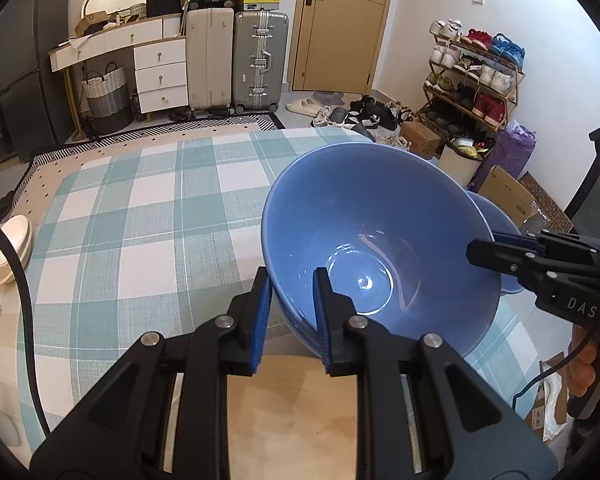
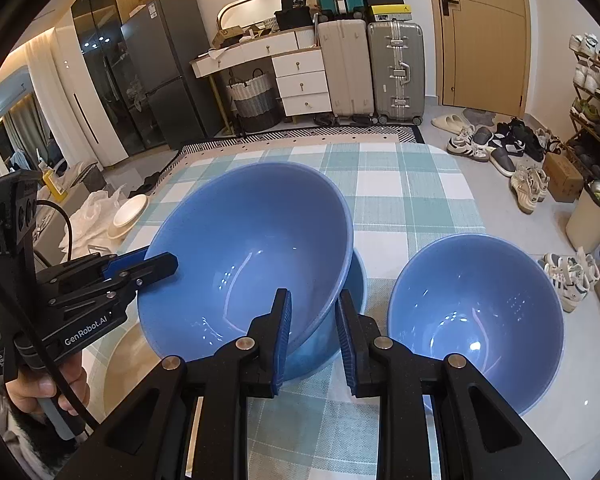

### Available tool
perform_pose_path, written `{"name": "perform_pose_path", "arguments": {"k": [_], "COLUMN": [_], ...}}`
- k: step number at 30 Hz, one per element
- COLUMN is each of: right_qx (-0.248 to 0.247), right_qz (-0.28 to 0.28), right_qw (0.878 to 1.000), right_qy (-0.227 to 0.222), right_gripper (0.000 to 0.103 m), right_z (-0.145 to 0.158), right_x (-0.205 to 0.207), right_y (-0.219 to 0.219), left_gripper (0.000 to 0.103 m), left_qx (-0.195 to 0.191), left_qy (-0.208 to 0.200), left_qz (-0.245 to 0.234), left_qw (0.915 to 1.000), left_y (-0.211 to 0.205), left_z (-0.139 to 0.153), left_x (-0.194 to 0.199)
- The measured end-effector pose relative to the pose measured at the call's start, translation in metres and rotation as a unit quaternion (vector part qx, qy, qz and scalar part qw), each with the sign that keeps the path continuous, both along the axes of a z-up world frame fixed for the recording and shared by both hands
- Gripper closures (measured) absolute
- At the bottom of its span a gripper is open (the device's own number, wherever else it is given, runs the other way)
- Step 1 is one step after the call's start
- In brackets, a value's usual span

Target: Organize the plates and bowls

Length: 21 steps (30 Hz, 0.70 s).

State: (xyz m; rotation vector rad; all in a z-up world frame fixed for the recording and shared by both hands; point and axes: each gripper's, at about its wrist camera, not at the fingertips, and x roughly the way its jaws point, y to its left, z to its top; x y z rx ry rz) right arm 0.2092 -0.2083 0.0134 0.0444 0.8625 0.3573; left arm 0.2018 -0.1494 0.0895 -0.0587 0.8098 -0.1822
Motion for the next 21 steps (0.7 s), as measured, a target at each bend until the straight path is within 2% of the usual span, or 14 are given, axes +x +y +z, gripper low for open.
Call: {"name": "perform_pose_path", "arguments": {"k": [13,18,21], "right_qx": [-0.003,-0.024,-0.029], "right_qz": [-0.006,-0.004,-0.004], "right_qw": [1.0,1.0,1.0], "right_qy": [0.014,0.012,0.012], "right_gripper": [0.08,0.08,0.078], "right_z": [-0.022,-0.028,-0.031], "right_x": [0.004,0.002,0.002], "right_y": [-0.01,-0.007,-0.006], "left_gripper": [0.084,0.084,0.083], "left_qx": [0.028,0.055,0.058], "left_qy": [0.014,0.014,0.016], "left_qz": [-0.01,-0.009,-0.009], "left_qw": [0.9995,0.9983,0.9982], "left_y": [-0.012,-0.022,-0.022], "left_z": [-0.032,-0.041,-0.045], "left_x": [0.015,0.018,0.021]}}
